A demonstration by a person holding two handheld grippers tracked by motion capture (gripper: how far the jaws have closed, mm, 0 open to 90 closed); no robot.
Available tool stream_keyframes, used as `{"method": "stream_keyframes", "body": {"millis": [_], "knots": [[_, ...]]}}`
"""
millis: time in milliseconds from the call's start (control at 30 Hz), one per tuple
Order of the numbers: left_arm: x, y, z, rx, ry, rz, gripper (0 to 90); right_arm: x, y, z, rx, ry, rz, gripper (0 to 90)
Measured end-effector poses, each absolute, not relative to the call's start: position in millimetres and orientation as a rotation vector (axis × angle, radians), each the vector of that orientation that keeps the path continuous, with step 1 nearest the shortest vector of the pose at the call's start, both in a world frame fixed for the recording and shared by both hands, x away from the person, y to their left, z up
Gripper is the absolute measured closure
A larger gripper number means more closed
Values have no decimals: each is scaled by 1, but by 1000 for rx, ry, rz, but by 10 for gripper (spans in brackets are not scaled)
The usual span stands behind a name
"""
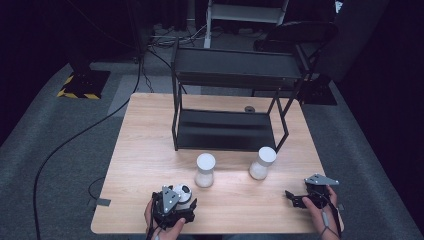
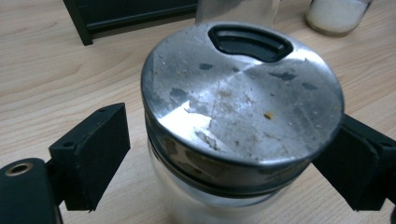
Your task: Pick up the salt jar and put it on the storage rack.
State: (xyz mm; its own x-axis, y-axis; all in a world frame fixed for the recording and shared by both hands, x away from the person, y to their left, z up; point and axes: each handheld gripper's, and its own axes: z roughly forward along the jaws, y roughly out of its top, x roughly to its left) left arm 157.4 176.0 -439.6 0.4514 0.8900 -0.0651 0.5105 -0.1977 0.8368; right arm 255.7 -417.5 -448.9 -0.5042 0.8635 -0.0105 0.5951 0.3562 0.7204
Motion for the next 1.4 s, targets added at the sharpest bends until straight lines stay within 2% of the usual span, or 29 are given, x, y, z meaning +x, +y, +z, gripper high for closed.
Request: {"method": "stream_keyframes", "body": {"millis": [233, 333, 433, 467, 1400], "knots": [[159, 174, -442, 1868, 1194, 564, 103, 256, -418, -449, 1276, 2236, 944, 0], [160, 174, -444, 1873, 1191, 564, 152, 256, -418, -449, 1275, 2236, 944, 0], [161, 175, -446, 1872, 1190, 553, 277, 256, -418, -449, 1274, 2236, 943, 0], [161, 176, -447, 1870, 1183, 545, 293, 256, -418, -449, 1275, 2236, 944, 0], [164, 179, -425, 1898, 1126, 576, 305, 258, -418, -449, 1265, 2243, 946, 0]]}}
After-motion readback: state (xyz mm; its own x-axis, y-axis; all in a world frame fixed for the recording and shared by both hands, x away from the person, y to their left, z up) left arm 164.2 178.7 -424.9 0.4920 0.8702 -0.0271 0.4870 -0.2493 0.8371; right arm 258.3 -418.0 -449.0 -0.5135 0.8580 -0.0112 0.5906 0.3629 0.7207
